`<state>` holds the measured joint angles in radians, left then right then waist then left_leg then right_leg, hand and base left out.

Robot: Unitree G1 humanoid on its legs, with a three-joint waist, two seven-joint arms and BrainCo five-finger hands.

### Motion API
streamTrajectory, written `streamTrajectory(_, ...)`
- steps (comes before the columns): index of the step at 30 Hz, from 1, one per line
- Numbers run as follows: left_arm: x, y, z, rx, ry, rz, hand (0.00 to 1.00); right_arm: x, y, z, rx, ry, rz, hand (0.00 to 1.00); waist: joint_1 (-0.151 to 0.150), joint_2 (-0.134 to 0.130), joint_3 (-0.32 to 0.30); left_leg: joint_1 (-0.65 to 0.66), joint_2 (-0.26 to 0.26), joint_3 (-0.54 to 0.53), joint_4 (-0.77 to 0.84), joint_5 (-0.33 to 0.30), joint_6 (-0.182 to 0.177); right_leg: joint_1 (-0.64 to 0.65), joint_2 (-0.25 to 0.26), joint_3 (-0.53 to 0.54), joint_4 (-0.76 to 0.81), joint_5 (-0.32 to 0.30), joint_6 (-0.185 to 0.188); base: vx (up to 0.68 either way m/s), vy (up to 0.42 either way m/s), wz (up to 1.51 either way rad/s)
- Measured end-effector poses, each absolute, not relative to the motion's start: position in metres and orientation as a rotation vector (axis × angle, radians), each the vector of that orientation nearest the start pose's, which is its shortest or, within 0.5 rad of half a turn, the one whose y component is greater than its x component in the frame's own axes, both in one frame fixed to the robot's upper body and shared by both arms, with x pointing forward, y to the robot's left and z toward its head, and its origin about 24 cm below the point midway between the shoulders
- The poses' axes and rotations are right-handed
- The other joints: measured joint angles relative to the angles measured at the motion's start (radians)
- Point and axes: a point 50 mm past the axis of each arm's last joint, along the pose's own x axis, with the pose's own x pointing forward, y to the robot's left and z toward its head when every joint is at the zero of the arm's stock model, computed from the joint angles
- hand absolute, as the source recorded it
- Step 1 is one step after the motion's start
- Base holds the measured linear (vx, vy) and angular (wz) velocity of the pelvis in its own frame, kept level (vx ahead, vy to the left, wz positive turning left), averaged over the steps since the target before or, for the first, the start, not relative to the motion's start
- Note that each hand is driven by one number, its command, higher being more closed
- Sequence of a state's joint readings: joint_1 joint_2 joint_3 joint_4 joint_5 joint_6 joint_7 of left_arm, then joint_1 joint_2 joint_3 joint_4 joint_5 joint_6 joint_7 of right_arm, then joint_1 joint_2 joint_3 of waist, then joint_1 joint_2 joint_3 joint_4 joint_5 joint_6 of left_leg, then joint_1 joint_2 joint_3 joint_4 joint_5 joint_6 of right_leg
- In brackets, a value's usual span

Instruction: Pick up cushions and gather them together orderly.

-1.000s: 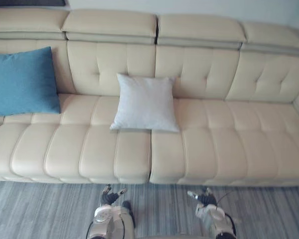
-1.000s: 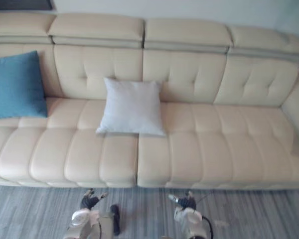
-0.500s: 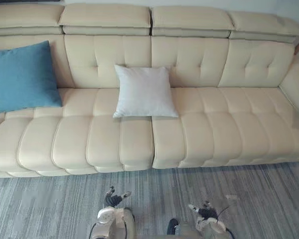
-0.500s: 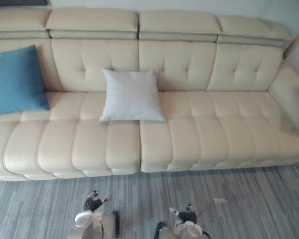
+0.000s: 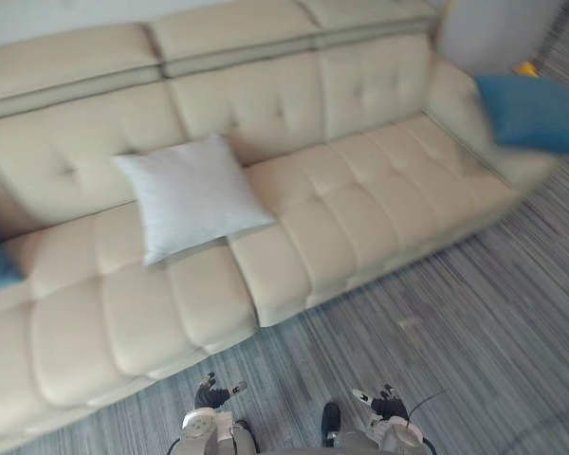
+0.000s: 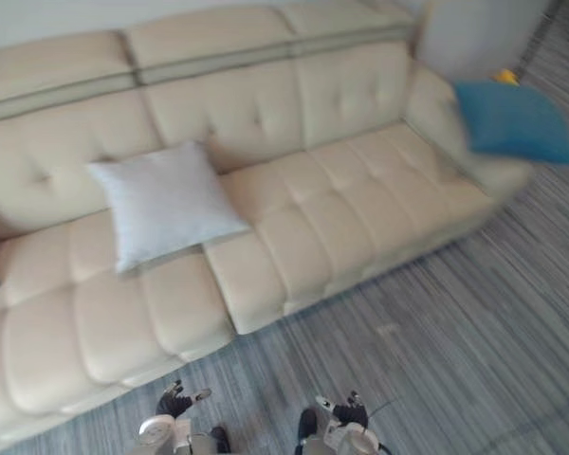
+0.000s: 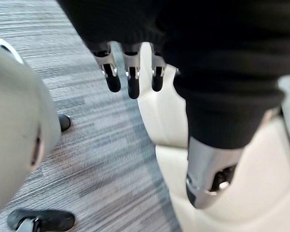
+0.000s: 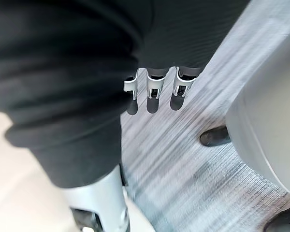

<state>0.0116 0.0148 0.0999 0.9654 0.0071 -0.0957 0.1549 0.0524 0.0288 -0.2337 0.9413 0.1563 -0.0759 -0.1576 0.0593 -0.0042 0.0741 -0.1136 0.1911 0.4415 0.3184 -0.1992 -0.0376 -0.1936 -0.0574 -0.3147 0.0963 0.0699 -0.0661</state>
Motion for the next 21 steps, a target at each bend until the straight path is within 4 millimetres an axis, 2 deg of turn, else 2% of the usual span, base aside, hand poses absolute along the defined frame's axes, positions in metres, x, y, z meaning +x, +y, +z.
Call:
streamTrajectory(1,0.147,0.174,-0.141,0.040,0.877,0.238,0.00,0.128,-0.192,-0.147,0.169,0.925,-0.461,0.00,-0.005,0.013,0.002,0.038,0.006,0.030,-0.010,0.000,0.000,0.011,-0.009,-0.115,0.006,-0.022,-0.032,0.08,-0.138,-1.08)
streamTrajectory(2,0.155,0.173,-0.139,0.047,0.855,0.226,0.00,0.124,-0.200,-0.148,0.145,0.939,-0.476,0.00,-0.007,0.017,0.003,0.068,-0.009,0.052,-0.028,-0.001,-0.002,0.021,-0.014,-0.162,0.009,-0.049,-0.035,0.09,-0.152,-1.09)
streamTrajectory(5,0.165,0.174,-0.134,0.075,0.827,0.205,0.00,0.120,-0.212,-0.149,0.108,0.959,-0.489,0.00,-0.010,0.029,0.003,0.086,-0.012,0.041,-0.026,-0.001,-0.002,0.017,0.005,-0.104,0.002,-0.065,-0.010,0.07,-0.073,-0.70)
streamTrajectory(7,0.163,0.176,-0.136,0.098,0.837,0.188,0.00,0.115,-0.209,-0.152,0.115,0.979,-0.489,0.00,-0.018,0.030,0.026,0.066,0.051,0.014,0.139,-0.016,-0.024,0.049,0.031,-0.080,0.020,-0.116,-0.003,0.07,-0.107,-0.34)
streamTrajectory(8,0.162,0.176,-0.136,0.101,0.839,0.187,0.00,0.113,-0.207,-0.153,0.122,0.986,-0.490,0.00,-0.021,0.030,0.038,0.043,0.078,-0.006,0.235,-0.015,-0.023,0.065,0.042,-0.072,0.029,-0.134,-0.003,0.00,-0.126,-0.33)
streamTrajectory(9,0.159,0.175,-0.137,0.100,0.847,0.187,0.00,0.112,-0.210,-0.152,0.120,0.982,-0.497,0.00,-0.021,0.039,0.054,-0.010,0.130,-0.063,0.415,0.017,0.029,0.085,0.067,-0.060,0.056,-0.162,-0.015,-0.02,-0.100,-0.34)
streamTrajectory(10,0.155,0.175,-0.139,0.100,0.858,0.188,0.00,0.112,-0.210,-0.152,0.119,0.980,-0.499,0.00,-0.020,0.042,0.059,-0.037,0.148,-0.094,0.488,0.046,0.073,0.097,0.078,-0.051,0.064,-0.177,-0.025,0.02,-0.123,-0.69)
streamTrajectory(11,0.144,0.176,-0.143,0.099,0.888,0.193,0.00,0.113,-0.207,-0.151,0.128,0.971,-0.501,0.00,-0.011,0.040,0.067,-0.107,0.162,-0.169,0.628,0.112,0.123,0.120,0.098,-0.006,0.081,-0.201,-0.045,0.15,-0.051,-0.85)
streamTrajectory(12,0.147,0.177,-0.140,0.098,0.870,0.197,0.00,0.117,-0.207,-0.150,0.129,0.960,-0.501,0.00,0.000,0.040,0.071,-0.149,0.124,-0.231,0.669,0.032,0.060,0.120,0.106,0.029,0.095,-0.214,-0.059,0.18,-0.053,-0.86)
streamTrajectory(13,0.148,0.177,-0.140,0.097,0.867,0.197,0.00,0.120,-0.207,-0.149,0.130,0.955,-0.499,0.00,0.001,0.042,0.074,-0.167,0.097,-0.252,0.667,0.002,0.044,0.120,0.106,0.045,0.097,-0.216,-0.062,0.18,-0.013,-0.89)
streamTrajectory(14,0.149,0.175,-0.139,0.091,0.857,0.196,0.00,0.123,-0.208,-0.149,0.133,0.950,-0.502,0.00,0.003,0.031,0.086,-0.203,0.021,-0.300,0.612,-0.049,0.016,0.121,0.105,0.090,0.093,-0.216,-0.063,0.14,-0.001,-0.90)
streamTrajectory(15,0.151,0.174,-0.137,0.082,0.843,0.201,0.00,0.124,-0.207,-0.149,0.140,0.949,-0.507,0.00,0.013,0.030,0.087,-0.213,-0.022,-0.321,0.532,-0.061,-0.002,0.121,0.105,0.119,0.089,-0.216,-0.063,0.19,0.019,-1.18)
streamTrajectory(17,0.151,0.174,-0.136,0.069,0.833,0.209,0.00,0.126,-0.202,-0.148,0.156,0.942,-0.516,0.00,0.021,0.040,0.090,-0.244,-0.085,-0.348,0.381,-0.063,-0.009,0.128,0.112,0.164,0.081,-0.218,-0.062,0.20,0.044,-0.88)
streamTrajectory(19,0.154,0.169,-0.134,0.048,0.821,0.209,0.00,0.128,-0.199,-0.148,0.170,0.938,-0.531,0.00,0.044,0.042,0.087,-0.264,-0.169,-0.450,0.141,-0.032,-0.024,0.139,0.123,0.249,0.079,-0.233,-0.055,0.26,0.065,-0.95)
streamTrajectory(20,0.154,0.168,-0.134,0.045,0.820,0.209,0.00,0.128,-0.200,-0.148,0.169,0.937,-0.532,0.00,0.049,0.046,0.085,-0.262,-0.176,-0.476,0.103,-0.019,-0.023,0.141,0.128,0.264,0.078,-0.237,-0.053,0.30,0.107,-1.20)
streamTrajectory(21,0.150,0.167,-0.136,0.029,0.832,0.215,0.00,0.129,-0.197,-0.148,0.172,0.937,-0.530,0.00,0.061,0.059,0.073,-0.247,-0.176,-0.524,0.037,0.040,-0.009,0.147,0.148,0.316,0.086,-0.258,-0.044,0.35,0.157,-1.31)
